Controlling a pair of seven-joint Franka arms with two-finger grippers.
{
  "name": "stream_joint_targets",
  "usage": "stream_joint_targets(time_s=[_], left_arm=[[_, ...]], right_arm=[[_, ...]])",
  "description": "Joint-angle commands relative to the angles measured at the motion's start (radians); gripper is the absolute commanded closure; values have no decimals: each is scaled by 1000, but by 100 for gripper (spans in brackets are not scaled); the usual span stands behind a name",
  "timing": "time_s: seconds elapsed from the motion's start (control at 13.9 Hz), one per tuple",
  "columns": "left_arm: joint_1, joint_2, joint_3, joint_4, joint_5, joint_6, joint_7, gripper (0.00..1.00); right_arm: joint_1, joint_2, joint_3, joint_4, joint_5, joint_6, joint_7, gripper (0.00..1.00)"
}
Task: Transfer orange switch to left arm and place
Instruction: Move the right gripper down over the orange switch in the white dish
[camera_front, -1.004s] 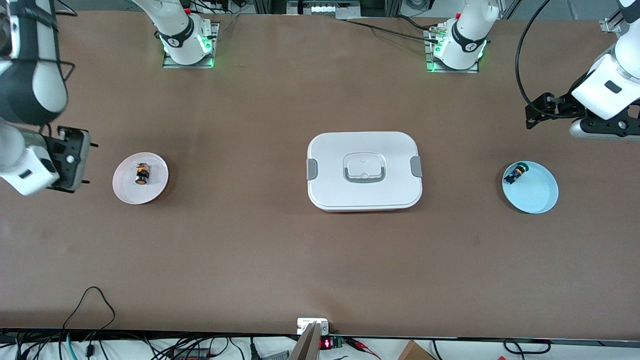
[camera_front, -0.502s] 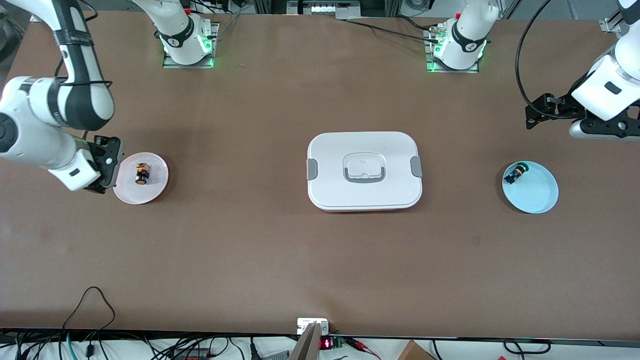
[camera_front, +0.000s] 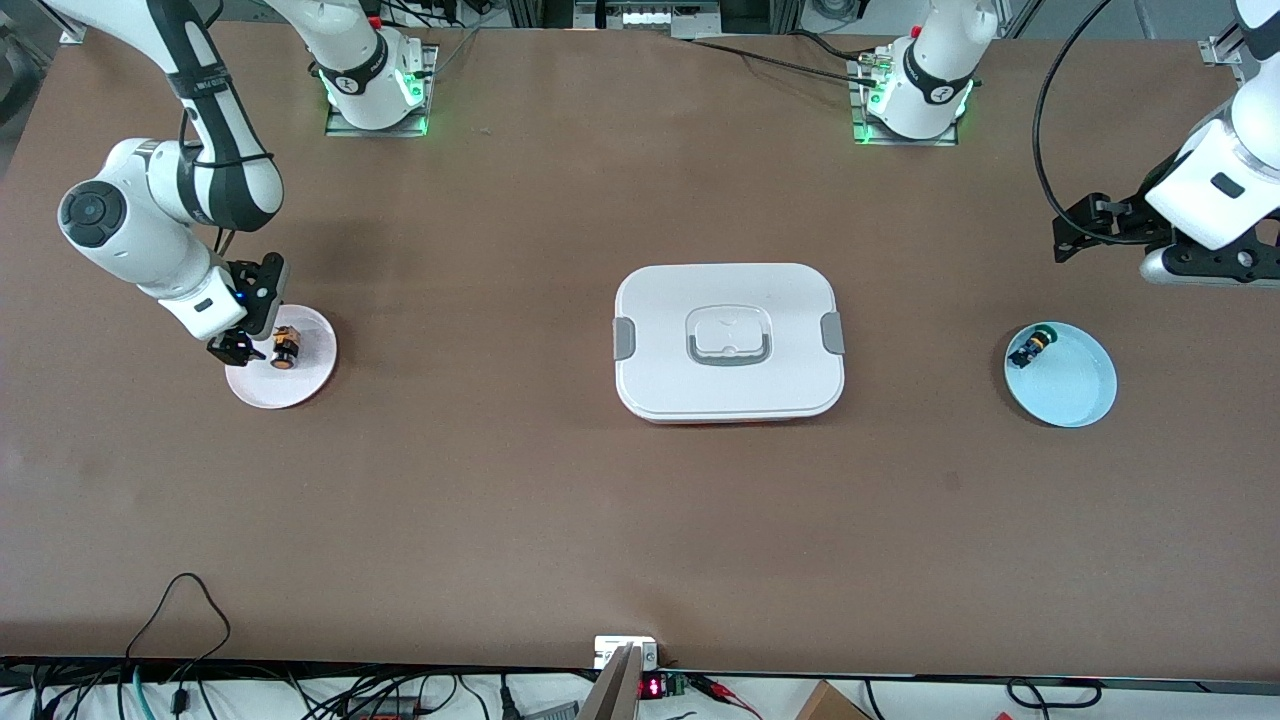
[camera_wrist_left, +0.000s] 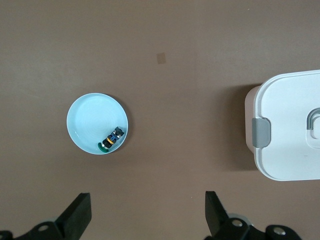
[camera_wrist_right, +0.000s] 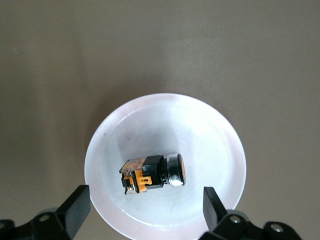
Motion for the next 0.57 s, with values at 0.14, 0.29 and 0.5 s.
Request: stream_joint_targets(time_s=[0.14, 0.29, 0.5], left_arm=[[6, 20, -5, 30, -13, -9, 5, 0], [5, 20, -8, 30, -13, -9, 3, 0], [6, 20, -8, 30, -13, -9, 3, 0]], right_arm=[[-39, 47, 10, -33, -13, 121, -95, 0], [-39, 54, 10, -33, -13, 130, -98, 0], [-39, 73, 11, -32, -13, 154, -98, 0]])
